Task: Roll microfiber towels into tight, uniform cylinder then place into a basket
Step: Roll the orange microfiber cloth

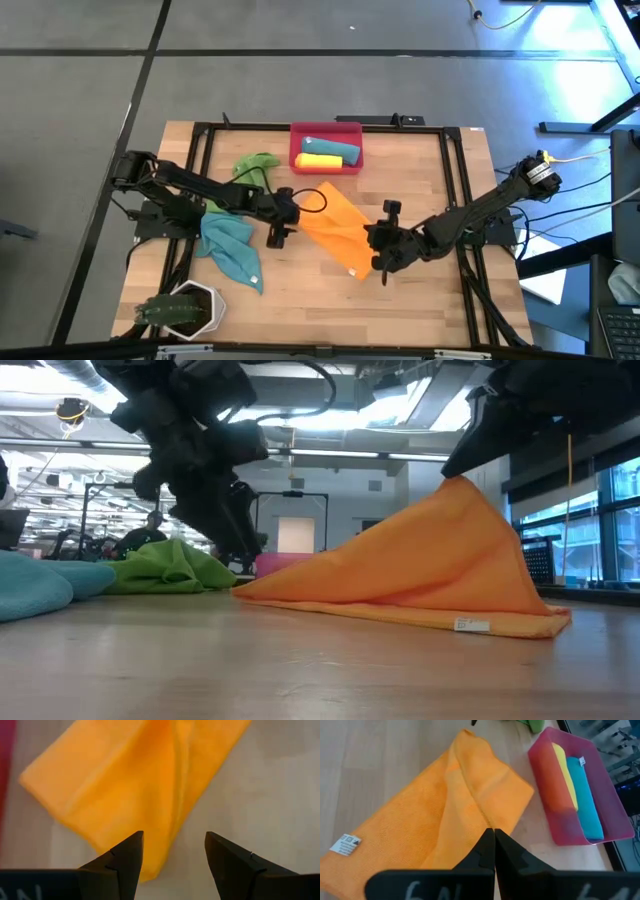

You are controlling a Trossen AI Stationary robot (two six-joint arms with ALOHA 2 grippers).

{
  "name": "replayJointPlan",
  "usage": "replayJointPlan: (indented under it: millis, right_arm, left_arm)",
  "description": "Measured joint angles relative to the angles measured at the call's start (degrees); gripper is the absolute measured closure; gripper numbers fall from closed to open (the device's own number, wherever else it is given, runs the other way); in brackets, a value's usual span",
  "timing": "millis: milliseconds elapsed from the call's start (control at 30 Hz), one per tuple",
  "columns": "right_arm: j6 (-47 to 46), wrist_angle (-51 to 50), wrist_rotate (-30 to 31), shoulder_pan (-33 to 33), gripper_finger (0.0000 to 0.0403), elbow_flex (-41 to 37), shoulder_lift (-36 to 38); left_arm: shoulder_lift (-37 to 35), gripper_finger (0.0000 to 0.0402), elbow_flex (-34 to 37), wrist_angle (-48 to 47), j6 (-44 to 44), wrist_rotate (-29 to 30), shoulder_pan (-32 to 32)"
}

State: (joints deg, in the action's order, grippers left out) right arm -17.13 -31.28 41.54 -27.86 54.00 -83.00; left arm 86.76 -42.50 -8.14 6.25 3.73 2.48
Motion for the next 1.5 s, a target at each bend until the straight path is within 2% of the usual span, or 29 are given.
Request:
replayJointPlan:
  millis: [133,533,767,1000,1400,1500]
  right_arm:
    - [-0.34,0.01,-0.04,0.00,0.0403,0.00,0.02]
    - [-0.59,-0.24,-0.27,0.00,0.0403,-0.02,0.04]
    - [-0.61,-0.31,-0.85,0.00,0.0403,-0.02,0.04]
    - [-0.61,-0.32,-1.09,0.00,0.0403,-0.02,0.04]
    - [-0.32,-0.57,-1.13,0.00,0.0403,-0.02,0.12]
    - [-0.84,-1.71,-1.20,-0.01,0.0403,-0.02,0.98]
  left_arm:
    - [0.92,0.0202,0.10,0.29,2.77,5.09,0.97]
    - [4.93,0.0205,0.11,0.08,4.85,5.21,1.05]
    - [6.80,0.0215,0.11,-0.05,5.34,8.58,1.03]
    - [6.80,0.0265,0.11,0.24,6.37,8.68,1.03]
    - [6.80,0.0391,0.11,2.31,8.26,8.32,1.03]
    - [6.13,0.0397,-1.36,2.59,7.69,8.72,1.03]
